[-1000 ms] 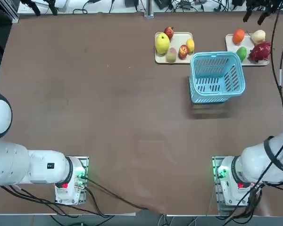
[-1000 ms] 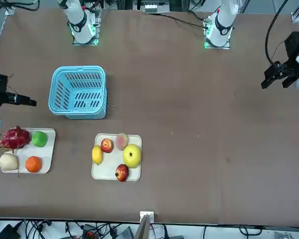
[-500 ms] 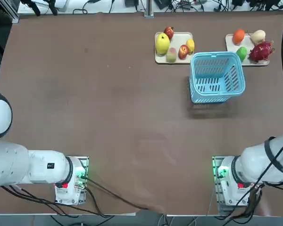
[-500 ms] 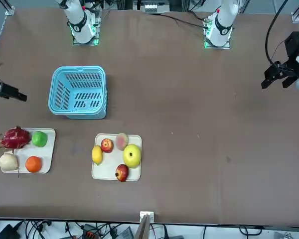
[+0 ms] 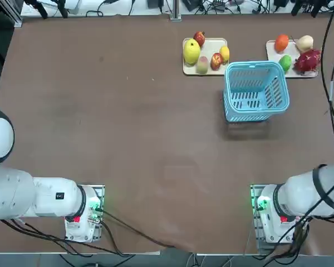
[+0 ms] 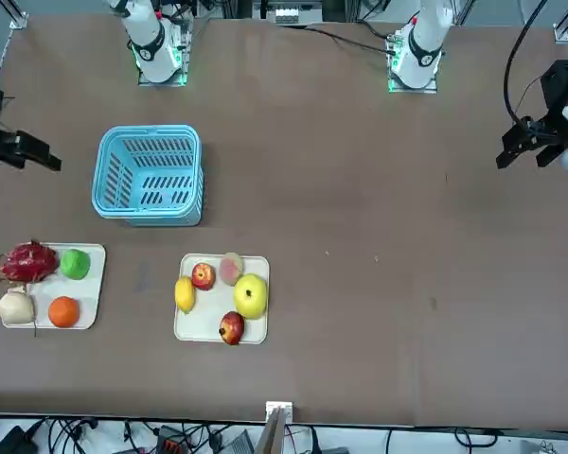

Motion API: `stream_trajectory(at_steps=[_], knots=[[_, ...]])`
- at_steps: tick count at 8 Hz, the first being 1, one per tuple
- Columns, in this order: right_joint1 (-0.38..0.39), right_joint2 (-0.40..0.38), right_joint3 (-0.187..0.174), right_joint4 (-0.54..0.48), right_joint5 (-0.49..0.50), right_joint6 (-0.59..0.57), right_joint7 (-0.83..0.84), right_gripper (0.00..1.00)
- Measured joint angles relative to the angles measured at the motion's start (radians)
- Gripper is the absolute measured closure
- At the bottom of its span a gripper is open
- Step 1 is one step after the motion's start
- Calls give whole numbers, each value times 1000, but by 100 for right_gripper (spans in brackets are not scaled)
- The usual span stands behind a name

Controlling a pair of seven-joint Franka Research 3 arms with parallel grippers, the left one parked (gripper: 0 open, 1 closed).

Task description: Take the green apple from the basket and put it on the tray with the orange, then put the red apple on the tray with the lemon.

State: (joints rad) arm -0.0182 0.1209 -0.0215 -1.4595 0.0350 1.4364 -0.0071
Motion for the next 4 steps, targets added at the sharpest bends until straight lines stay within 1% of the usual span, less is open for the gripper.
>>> stream_trajectory(at_steps=[1, 2, 4], knots=[[14, -38, -1, -51, -17, 12, -36, 0], [35, -76, -10, -92, -29, 23, -62, 0], [76, -164, -47, -193, -32, 107, -82, 0]])
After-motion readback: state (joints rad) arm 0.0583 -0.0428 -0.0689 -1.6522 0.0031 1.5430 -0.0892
